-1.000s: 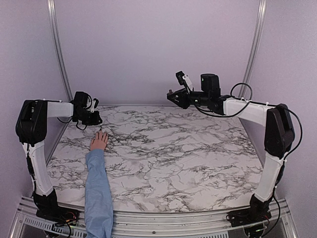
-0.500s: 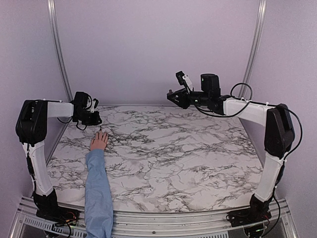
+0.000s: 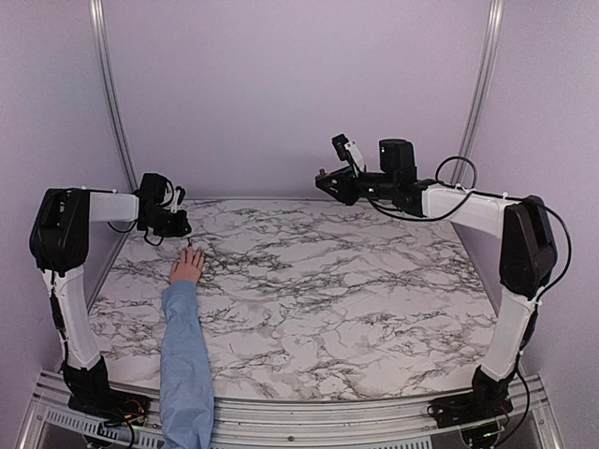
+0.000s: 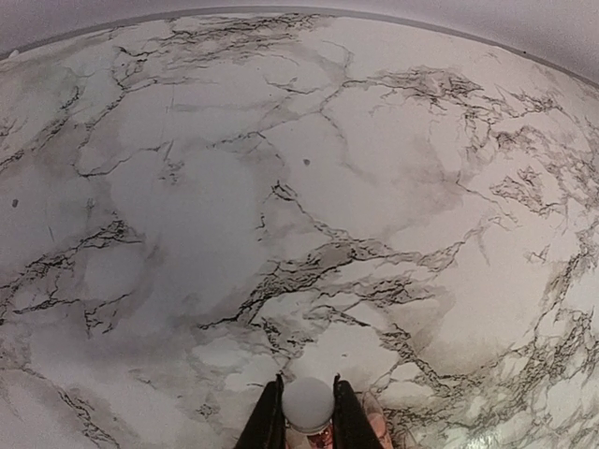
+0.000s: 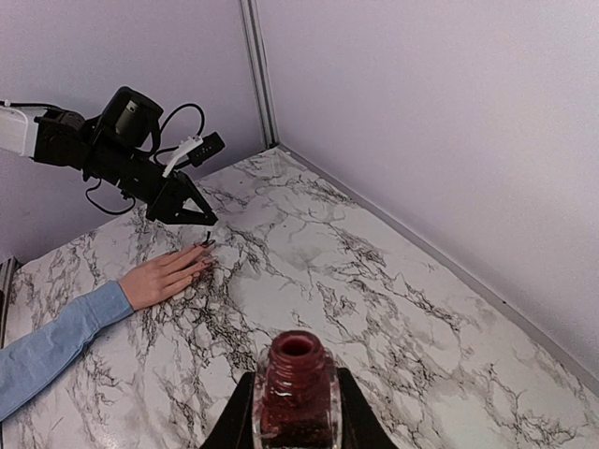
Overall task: Paint the nails
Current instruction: Paint the nail polish on the nail.
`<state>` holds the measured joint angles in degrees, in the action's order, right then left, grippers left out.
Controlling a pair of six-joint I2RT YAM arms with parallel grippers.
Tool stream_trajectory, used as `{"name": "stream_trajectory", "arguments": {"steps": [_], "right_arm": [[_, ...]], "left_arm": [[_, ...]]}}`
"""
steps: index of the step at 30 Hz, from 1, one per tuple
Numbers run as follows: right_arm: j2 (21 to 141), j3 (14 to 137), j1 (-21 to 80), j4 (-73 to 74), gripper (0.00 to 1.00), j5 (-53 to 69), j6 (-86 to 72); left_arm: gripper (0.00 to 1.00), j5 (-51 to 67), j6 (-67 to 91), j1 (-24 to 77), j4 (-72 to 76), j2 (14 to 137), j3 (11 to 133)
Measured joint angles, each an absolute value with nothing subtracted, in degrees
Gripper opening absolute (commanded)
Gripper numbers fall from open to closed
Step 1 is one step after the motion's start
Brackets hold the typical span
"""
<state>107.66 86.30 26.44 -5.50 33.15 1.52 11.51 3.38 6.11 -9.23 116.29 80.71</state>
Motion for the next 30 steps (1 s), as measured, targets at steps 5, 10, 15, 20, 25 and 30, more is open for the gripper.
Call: {"name": "stream_trajectory", "arguments": {"steps": [5,10,15,20,25,30], "right_arm": [[107.66,86.30,26.44,-5.50,0.00,33.15,1.52],[107.66,86.30,26.44,-5.50,0.00,33.15,1.52],[107.66,86.30,26.44,-5.50,0.00,33.15,1.52],[107.66,86.30,26.44,-5.50,0.00,33.15,1.52],[107.66,86.30,26.44,-5.50,0.00,33.15,1.52],[107.66,86.30,26.44,-5.50,0.00,33.15,1.52]], "left_arm": [[0.00,11.81,3.36,6.11,-9.21,116.27,80.05],[0.00,12.14,3.33,6.11,-9.19,116.27,79.90],[0.00,12.56,3.36,6.11,-9.17,116.27,79.85],[0.00,12.62,3.38,6.11,-9.17,116.27,79.88],[0.00,13.02,3.42,6.11,-9.17,116.27,79.92],[0.00,13.06,3.49,6.11,-9.17,116.29,80.86]]}}
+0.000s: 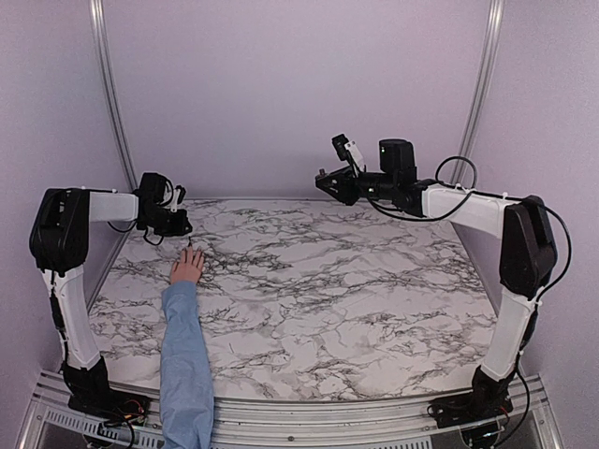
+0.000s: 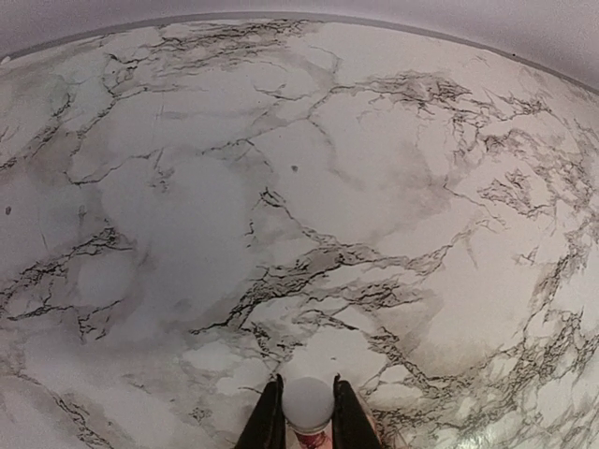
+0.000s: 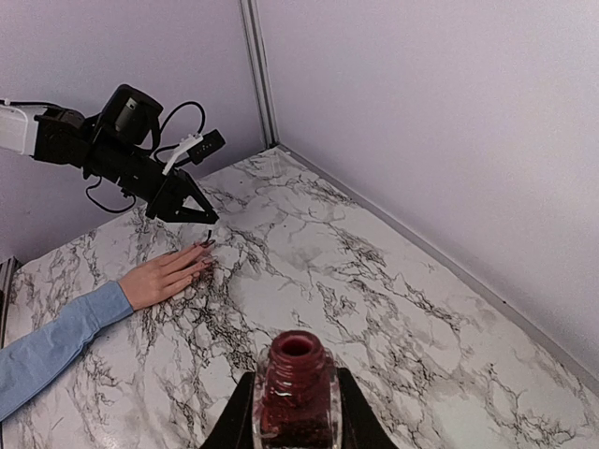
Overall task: Paint the nails
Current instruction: Paint the nail polish on the nail.
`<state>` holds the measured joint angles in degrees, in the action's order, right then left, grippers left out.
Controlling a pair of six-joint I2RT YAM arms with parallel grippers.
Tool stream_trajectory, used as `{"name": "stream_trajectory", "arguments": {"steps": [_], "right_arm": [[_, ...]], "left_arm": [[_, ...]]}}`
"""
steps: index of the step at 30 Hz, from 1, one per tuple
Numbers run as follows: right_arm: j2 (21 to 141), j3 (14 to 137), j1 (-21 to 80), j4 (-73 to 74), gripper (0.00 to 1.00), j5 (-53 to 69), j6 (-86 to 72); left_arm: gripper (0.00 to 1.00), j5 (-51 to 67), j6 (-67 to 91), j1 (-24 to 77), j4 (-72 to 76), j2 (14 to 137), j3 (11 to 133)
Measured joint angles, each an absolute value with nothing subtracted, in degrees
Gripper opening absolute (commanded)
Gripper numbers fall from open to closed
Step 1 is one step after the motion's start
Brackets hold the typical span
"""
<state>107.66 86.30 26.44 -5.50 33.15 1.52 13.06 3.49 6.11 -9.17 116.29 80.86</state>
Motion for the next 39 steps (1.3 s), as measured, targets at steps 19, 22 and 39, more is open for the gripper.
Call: {"name": "stream_trajectory", "arguments": {"steps": [19,22,39], "right_arm": [[107.66,86.30,26.44,-5.50,0.00,33.15,1.52],[107.66,86.30,26.44,-5.50,0.00,33.15,1.52],[107.66,86.30,26.44,-5.50,0.00,33.15,1.52]], "left_arm": [[0.00,13.04,3.60,6.17,-8.82,117.10,81.78],[0.00,13.02,3.60,6.17,-8.82,117.10,81.71],[0.00,12.78,3.16,6.17,-8.82,117.01,80.49]]}}
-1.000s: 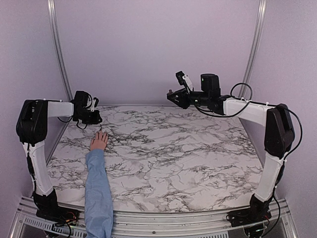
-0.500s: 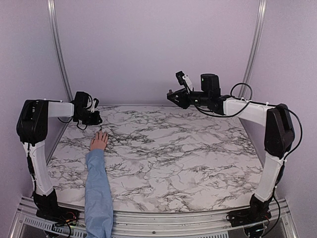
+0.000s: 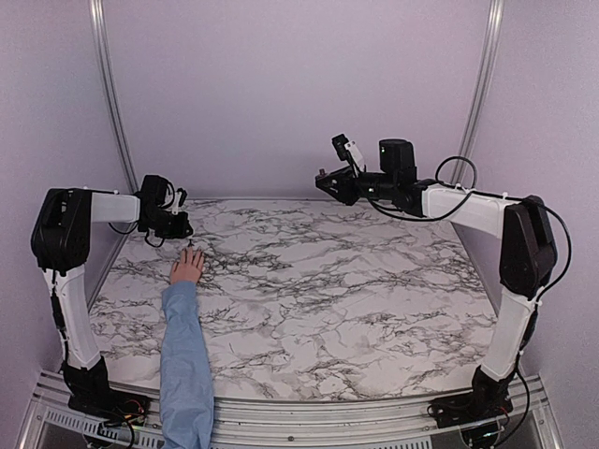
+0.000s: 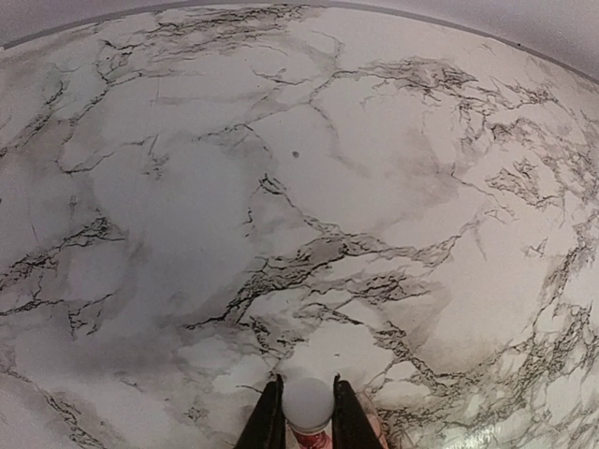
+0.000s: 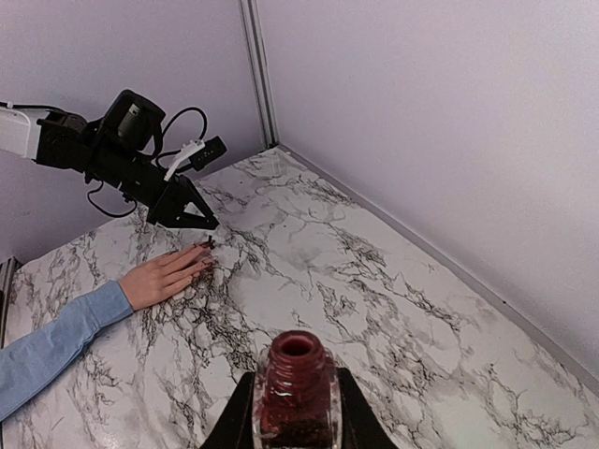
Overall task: Paint the nails
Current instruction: Paint the nail polish on the nail.
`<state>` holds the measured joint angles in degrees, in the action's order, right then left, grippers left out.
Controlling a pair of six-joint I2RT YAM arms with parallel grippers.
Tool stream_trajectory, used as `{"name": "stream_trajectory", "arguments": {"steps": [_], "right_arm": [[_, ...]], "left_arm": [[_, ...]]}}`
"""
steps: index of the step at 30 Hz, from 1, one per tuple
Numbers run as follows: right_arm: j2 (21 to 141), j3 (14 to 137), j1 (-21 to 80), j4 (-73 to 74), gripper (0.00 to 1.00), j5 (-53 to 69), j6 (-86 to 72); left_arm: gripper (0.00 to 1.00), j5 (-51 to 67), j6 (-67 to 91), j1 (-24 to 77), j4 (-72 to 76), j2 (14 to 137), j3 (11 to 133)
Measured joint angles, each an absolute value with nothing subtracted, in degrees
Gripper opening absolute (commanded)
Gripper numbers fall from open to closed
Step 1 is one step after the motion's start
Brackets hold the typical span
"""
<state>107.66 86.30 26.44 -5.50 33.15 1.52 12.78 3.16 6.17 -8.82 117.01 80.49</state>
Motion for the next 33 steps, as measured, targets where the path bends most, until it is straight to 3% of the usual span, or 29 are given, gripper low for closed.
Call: {"name": "stream_trajectory", "arguments": {"steps": [33], "right_arm": [[107.66,86.30,26.44,-5.50,0.00,33.15,1.52]], "left_arm": [[0.00,13.32,3.14,5.93,-8.84,115.48,80.03]]}}
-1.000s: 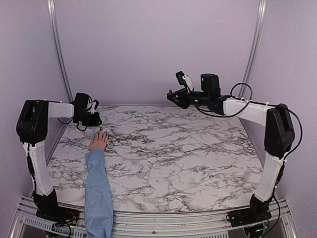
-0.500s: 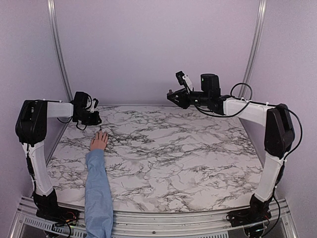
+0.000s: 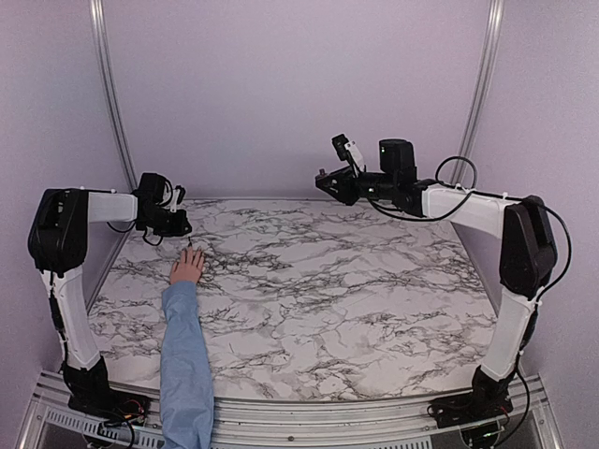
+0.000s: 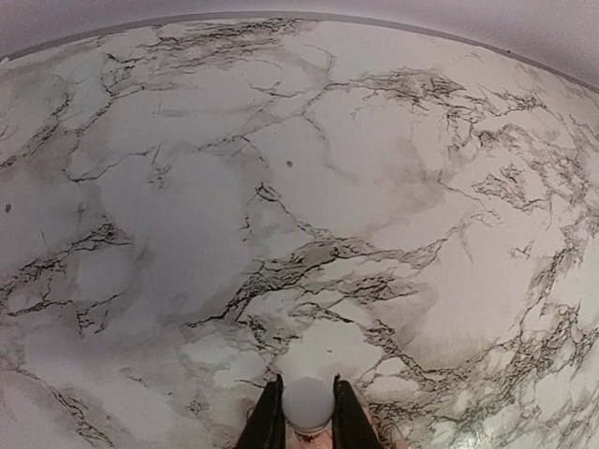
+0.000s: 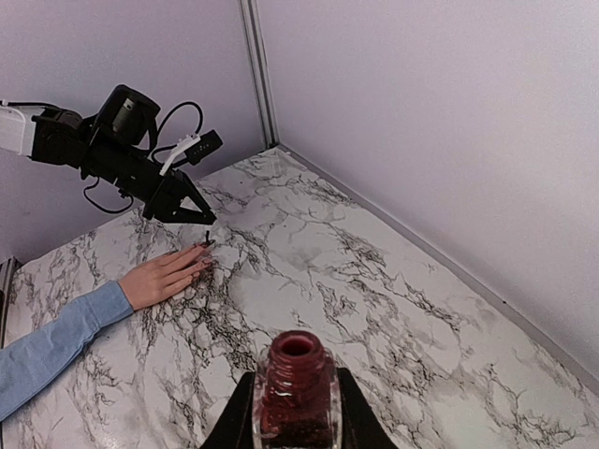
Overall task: Paint the nails
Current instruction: Paint the nail polish on the nail.
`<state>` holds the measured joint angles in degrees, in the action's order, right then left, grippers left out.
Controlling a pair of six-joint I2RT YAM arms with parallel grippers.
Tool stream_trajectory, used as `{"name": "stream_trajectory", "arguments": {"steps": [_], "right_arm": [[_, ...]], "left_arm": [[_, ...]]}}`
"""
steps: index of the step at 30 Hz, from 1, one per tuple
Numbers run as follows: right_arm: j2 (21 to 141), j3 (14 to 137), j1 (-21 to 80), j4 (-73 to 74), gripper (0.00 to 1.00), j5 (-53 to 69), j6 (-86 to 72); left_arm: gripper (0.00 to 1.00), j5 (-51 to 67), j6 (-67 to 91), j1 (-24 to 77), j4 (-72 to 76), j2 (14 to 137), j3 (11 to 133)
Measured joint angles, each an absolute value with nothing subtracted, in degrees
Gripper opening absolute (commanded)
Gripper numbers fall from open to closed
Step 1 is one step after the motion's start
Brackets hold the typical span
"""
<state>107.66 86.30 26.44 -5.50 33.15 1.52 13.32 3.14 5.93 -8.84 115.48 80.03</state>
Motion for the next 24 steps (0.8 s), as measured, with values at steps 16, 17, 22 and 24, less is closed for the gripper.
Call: {"name": "stream_trajectory", "arguments": {"steps": [16,17,22,24], "right_arm": [[107.66,86.30,26.44,-5.50,0.00,33.15,1.52],[107.66,86.30,26.44,-5.50,0.00,33.15,1.52],[107.66,86.30,26.44,-5.50,0.00,33.15,1.52],[107.66,86.30,26.44,-5.50,0.00,33.15,1.52]], "left_arm": [[0.00,13.06,2.22,5.96,-8.84,115.33,79.42],[0.00,12.97,2.22,5.96,-8.84,115.33,79.42],[0.00,12.69,2.09,5.96,-8.84,115.33,79.42],[0.00,12.51,2.09,5.96,-8.84,115.26,79.33]]}}
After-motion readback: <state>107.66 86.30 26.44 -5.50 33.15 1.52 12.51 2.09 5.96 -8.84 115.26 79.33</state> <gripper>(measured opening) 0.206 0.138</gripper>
